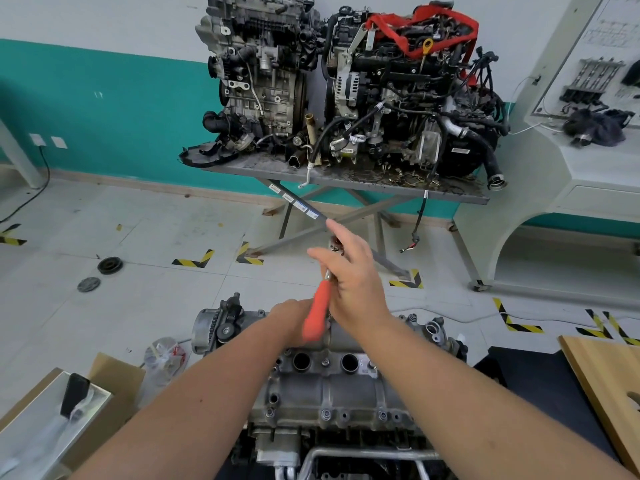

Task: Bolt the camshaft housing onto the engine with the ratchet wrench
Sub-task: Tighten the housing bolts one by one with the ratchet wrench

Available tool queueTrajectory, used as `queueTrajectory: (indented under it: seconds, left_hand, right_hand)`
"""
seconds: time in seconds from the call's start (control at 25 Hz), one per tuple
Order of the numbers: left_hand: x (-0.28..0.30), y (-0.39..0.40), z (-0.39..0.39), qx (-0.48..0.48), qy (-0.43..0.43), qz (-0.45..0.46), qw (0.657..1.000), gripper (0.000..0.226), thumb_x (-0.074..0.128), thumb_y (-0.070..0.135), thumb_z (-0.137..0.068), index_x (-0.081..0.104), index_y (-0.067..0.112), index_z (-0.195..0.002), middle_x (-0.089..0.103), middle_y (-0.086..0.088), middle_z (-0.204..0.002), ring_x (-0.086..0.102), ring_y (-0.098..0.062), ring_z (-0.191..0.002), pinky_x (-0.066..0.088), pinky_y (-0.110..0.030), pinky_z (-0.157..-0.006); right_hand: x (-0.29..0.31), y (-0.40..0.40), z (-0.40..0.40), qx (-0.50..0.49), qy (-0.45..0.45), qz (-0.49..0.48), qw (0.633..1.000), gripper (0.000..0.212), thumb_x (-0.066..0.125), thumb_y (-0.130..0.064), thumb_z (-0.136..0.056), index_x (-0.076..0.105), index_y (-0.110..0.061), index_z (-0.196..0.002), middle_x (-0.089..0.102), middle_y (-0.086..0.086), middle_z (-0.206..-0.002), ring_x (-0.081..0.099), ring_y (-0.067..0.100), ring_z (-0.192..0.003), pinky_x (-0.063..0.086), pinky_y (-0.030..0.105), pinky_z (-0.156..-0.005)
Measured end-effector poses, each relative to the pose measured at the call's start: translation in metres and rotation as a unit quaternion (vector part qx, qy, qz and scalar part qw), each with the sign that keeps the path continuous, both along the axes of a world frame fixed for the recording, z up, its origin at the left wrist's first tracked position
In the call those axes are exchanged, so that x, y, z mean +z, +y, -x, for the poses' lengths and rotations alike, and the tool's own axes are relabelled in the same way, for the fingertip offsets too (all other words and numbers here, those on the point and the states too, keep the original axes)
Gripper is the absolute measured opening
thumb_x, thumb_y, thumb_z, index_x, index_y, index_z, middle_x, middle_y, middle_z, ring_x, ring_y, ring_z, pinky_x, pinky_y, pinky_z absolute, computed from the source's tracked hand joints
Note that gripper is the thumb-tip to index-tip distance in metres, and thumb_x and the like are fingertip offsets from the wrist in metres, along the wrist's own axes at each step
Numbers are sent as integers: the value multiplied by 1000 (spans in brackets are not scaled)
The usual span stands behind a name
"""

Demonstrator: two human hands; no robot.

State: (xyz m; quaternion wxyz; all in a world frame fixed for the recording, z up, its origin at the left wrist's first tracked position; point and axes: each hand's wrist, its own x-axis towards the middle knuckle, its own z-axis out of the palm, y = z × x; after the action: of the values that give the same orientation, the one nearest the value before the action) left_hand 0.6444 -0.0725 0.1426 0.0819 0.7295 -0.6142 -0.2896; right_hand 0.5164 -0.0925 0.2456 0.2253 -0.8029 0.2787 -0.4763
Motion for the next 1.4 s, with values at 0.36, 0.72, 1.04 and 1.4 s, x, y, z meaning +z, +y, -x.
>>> queueTrajectory:
  seconds: [0.36,0.72,1.04,1.4]
  left_hand:
    - [6,3,1,-7,-62,-6,998,39,46,48,-93,48,34,-130,64,-2,-122,56,-29,-113,46,-39,-94]
    - [4,3,1,-10,-66,9,998,42,48,49,-94,49,33,-133,64,-3,-126,56,-30,-116,46,-40,-96]
    - [3,1,0,-4,-65,3,998,43,48,50,-94,47,35,-134,64,-2,-125,56,-29,-115,45,-37,-93]
    - [5,2,2,-7,-48,22,999,52,48,47,-88,34,32,-135,67,-2,-112,61,-30,-104,48,-43,-92]
  right_hand:
    - [64,-12,-10,-91,501,114,853,37,25,-41,-105,51,-21,-123,61,4,-102,60,31,-100,45,45,-87]
    - [63,-11,-11,77,-259,-665,696,13,42,-8,-102,46,-10,-90,67,4,-62,68,21,-64,48,20,-49]
    - [10,-2,-4,27,-185,-399,898,20,49,-54,-97,61,-56,-113,58,-13,-129,58,3,-111,52,31,-90]
    - [17,-18,10,-41,197,318,926,22,72,5,-67,73,-6,-87,70,12,-95,64,34,-88,51,39,-73]
